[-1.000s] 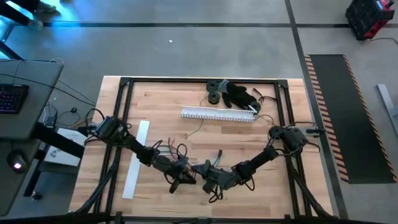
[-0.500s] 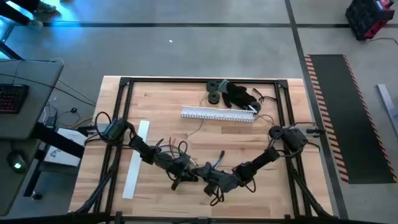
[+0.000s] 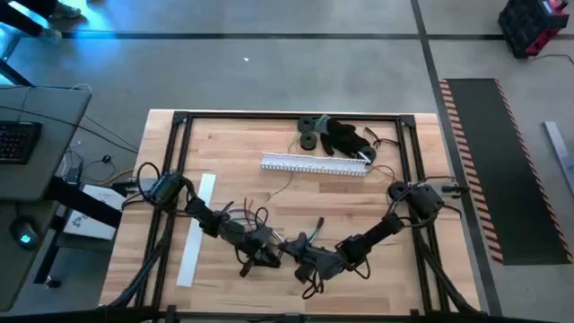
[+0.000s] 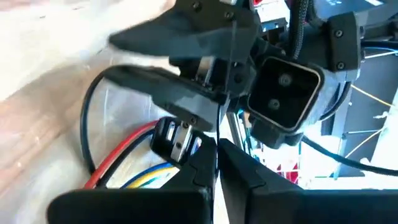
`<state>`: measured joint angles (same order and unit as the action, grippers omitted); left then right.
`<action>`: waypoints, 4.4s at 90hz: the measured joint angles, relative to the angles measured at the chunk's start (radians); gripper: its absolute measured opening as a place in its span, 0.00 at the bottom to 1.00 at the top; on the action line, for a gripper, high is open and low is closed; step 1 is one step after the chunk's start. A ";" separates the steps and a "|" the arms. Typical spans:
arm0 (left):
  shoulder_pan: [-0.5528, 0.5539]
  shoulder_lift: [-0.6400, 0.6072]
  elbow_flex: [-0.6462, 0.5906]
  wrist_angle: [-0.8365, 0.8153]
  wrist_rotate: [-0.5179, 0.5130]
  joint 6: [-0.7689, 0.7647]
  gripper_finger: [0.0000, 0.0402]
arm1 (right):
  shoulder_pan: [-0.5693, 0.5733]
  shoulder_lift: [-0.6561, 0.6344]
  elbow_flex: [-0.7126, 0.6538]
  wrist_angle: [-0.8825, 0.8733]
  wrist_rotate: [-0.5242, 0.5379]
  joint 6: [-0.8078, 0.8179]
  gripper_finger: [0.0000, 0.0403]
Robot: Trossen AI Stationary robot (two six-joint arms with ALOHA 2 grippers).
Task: Ziptie cables
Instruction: Wrap the cable wire using a black zip tie
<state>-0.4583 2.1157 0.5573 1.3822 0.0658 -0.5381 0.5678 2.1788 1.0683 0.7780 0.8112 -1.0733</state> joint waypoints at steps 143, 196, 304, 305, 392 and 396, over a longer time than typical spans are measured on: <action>-0.021 -0.009 0.014 0.020 -0.139 0.033 0.00 | -0.003 0.002 0.090 -0.200 0.101 0.396 0.41; -0.021 -0.011 0.003 0.019 -0.156 0.028 0.01 | 0.001 0.002 0.090 -0.238 0.104 0.399 0.00; -0.044 -0.011 -0.033 0.083 -0.232 0.186 0.15 | 0.002 0.002 0.090 -0.236 0.102 0.403 0.00; -0.045 -0.011 -0.033 0.085 -0.237 0.188 0.14 | 0.002 0.002 0.090 -0.236 0.102 0.403 0.00; 0.032 -0.011 -0.033 0.092 -0.105 -0.012 0.00 | 0.035 0.002 0.090 -0.154 0.090 0.106 0.00; 0.032 -0.011 -0.032 0.090 -0.102 -0.016 0.00 | 0.040 0.002 0.090 -0.144 0.076 0.093 0.00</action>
<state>-0.4259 2.1052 0.5251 1.4723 -0.0359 -0.5543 0.6074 2.1803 1.1584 0.6341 0.8876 -0.9798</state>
